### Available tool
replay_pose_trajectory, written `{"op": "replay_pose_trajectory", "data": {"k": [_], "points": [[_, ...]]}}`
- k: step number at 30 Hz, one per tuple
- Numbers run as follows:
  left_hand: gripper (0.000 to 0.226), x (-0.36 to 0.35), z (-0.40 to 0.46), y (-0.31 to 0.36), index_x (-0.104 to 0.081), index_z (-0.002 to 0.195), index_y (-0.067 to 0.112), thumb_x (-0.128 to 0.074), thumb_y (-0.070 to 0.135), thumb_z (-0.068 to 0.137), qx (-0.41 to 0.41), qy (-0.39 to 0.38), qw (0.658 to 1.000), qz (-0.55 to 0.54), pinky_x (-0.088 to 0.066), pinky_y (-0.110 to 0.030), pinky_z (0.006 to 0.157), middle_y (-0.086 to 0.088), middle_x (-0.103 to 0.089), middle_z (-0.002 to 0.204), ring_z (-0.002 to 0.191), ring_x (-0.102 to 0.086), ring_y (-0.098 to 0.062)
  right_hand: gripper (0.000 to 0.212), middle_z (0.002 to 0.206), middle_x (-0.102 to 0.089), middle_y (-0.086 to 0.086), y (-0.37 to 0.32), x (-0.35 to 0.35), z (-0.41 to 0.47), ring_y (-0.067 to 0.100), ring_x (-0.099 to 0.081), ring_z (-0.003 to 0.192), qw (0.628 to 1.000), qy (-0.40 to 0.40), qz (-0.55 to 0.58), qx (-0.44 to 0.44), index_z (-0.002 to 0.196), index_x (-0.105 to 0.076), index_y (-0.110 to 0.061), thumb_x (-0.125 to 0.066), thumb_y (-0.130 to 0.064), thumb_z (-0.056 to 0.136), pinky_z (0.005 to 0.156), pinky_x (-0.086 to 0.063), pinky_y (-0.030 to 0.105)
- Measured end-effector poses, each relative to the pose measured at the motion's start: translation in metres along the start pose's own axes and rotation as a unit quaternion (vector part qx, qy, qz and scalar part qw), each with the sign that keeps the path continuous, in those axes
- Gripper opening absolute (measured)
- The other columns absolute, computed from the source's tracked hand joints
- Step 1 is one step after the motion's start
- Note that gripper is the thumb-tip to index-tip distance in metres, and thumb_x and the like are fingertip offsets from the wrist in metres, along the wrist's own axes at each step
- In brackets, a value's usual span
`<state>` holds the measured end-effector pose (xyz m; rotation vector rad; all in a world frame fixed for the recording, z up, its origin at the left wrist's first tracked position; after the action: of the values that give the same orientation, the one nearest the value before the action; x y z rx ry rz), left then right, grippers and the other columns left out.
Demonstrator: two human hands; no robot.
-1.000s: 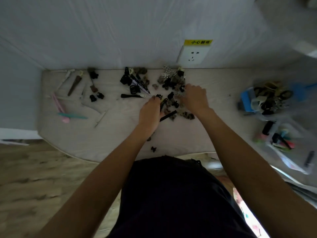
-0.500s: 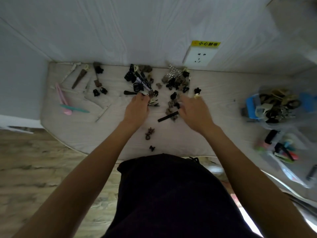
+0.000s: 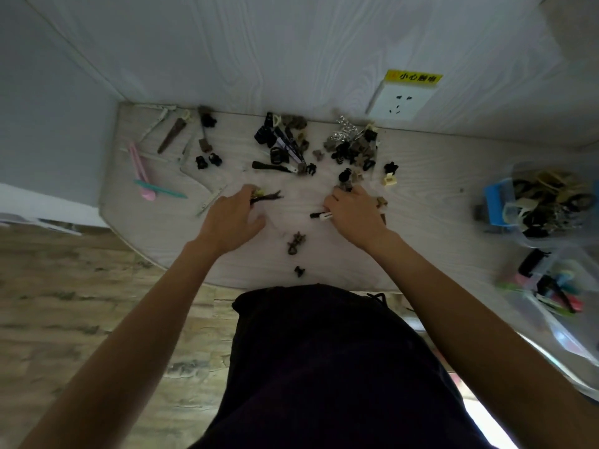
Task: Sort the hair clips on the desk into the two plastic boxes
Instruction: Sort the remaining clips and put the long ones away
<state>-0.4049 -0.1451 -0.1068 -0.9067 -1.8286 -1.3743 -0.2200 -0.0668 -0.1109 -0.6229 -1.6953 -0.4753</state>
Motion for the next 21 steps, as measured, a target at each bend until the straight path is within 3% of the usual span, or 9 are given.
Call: {"op": "replay_pose_trajectory", "data": {"k": [2, 4, 7, 9, 11, 13, 15, 19, 21], "points": [[0.057, -0.013, -0.007, -0.004, -0.044, 0.126, 0.012, -0.064, 0.038, 0.08, -0.061, -0.064, 0.994, 0.058, -0.037, -0.031, 0.077, -0.008, -0.065, 0.107, 0.093, -0.063, -0.025, 0.015, 0.07, -0.061, 0.007, 0.002, 0.001, 0.004, 0.023, -0.056, 0.051, 1.0, 0.01, 0.019, -0.006, 0.071, -0.064, -0.011, -0.076, -0.007, 0.064, 0.065, -0.046, 0.027], [0.053, -0.021, -0.007, -0.003, -0.047, 0.127, 0.022, -0.065, 0.04, 0.081, -0.095, -0.084, 0.988, 0.086, -0.033, -0.031, 0.081, 0.0, -0.064, 0.115, 0.099, -0.061, -0.021, 0.01, 0.085, -0.061, 0.013, 0.004, 0.007, 0.009, 0.029, -0.058, 0.063, 0.997, 0.032, 0.065, -0.02, 0.083, -0.064, -0.007, -0.069, -0.008, 0.074, 0.074, -0.044, 0.034], [0.03, -0.023, 0.001, 0.001, -0.057, 0.113, 0.027, -0.059, 0.04, 0.087, -0.108, -0.049, 0.989, 0.086, -0.029, -0.029, 0.075, 0.004, -0.068, 0.102, 0.088, -0.063, -0.019, 0.02, 0.108, -0.056, 0.014, 0.008, 0.02, 0.018, 0.031, -0.055, 0.09, 0.985, 0.037, 0.148, -0.076, 0.105, -0.057, -0.005, -0.052, -0.017, 0.089, 0.086, -0.036, 0.038], [0.019, -0.02, 0.007, -0.002, -0.061, 0.102, 0.022, -0.056, 0.035, 0.089, -0.101, -0.019, 0.99, 0.095, -0.025, -0.028, 0.072, 0.001, -0.07, 0.091, 0.081, -0.063, -0.022, 0.024, 0.106, -0.058, 0.015, 0.006, 0.03, 0.031, 0.032, -0.055, 0.091, 0.972, 0.045, 0.202, -0.113, 0.109, -0.052, -0.003, -0.046, -0.02, 0.093, 0.081, -0.037, 0.037], [0.016, -0.015, 0.011, -0.006, -0.062, 0.097, 0.016, -0.057, 0.03, 0.089, -0.08, 0.004, 0.991, 0.105, -0.028, -0.031, 0.073, -0.004, -0.07, 0.089, 0.079, -0.063, -0.026, 0.024, 0.091, -0.059, 0.013, 0.001, 0.036, 0.047, 0.03, -0.055, 0.08, 0.961, 0.051, 0.237, -0.135, 0.108, -0.049, -0.002, -0.043, -0.021, 0.095, 0.068, -0.035, 0.035], [0.016, -0.008, 0.012, -0.015, -0.062, 0.097, 0.012, -0.058, 0.025, 0.088, -0.058, 0.025, 0.992, 0.105, -0.035, -0.035, 0.073, -0.009, -0.069, 0.087, 0.076, -0.064, -0.029, 0.023, 0.083, -0.058, 0.011, -0.009, 0.04, 0.068, 0.029, -0.054, 0.072, 0.969, 0.042, 0.216, -0.111, 0.109, -0.046, -0.002, -0.039, -0.021, 0.098, 0.063, -0.032, 0.033], [0.02, -0.002, 0.015, -0.023, -0.061, 0.099, 0.007, -0.057, 0.023, 0.087, -0.046, 0.045, 0.991, 0.117, -0.039, -0.036, 0.067, -0.015, -0.064, 0.086, 0.069, -0.062, -0.032, 0.023, 0.088, -0.065, 0.016, -0.022, 0.039, 0.084, 0.034, -0.057, 0.073, 0.988, 0.028, 0.138, -0.06, 0.114, -0.045, -0.001, -0.037, -0.017, 0.098, 0.07, -0.037, 0.038], [0.028, 0.016, 0.037, -0.029, -0.054, 0.113, 0.002, -0.052, 0.02, 0.092, 0.011, 0.052, 0.993, 0.101, -0.034, -0.034, 0.065, -0.021, -0.054, 0.11, 0.076, -0.056, -0.037, 0.04, 0.094, -0.067, 0.018, -0.025, 0.033, 0.098, 0.034, -0.062, 0.082, 0.997, -0.007, 0.052, -0.051, 0.123, -0.043, 0.0, -0.044, -0.03, 0.097, 0.083, -0.039, 0.038], [0.028, 0.022, 0.051, -0.021, -0.053, 0.113, 0.002, -0.051, 0.02, 0.092, 0.002, 0.06, 0.995, 0.081, -0.034, -0.034, 0.063, -0.02, -0.052, 0.117, 0.077, -0.056, -0.037, 0.041, 0.101, -0.067, 0.015, -0.023, 0.031, 0.102, 0.031, -0.062, 0.089, 0.999, -0.017, 0.005, -0.051, 0.124, -0.044, -0.003, -0.046, -0.032, 0.095, 0.086, -0.038, 0.034]]}}
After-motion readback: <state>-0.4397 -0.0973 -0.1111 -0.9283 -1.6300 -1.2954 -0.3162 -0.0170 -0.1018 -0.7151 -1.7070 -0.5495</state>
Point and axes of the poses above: each hand's wrist, its own z-axis towards the middle knuckle, its own x-axis out of the back of the hand, y = z × x, the point moved 6 cm from there along z, towards the middle knuckle
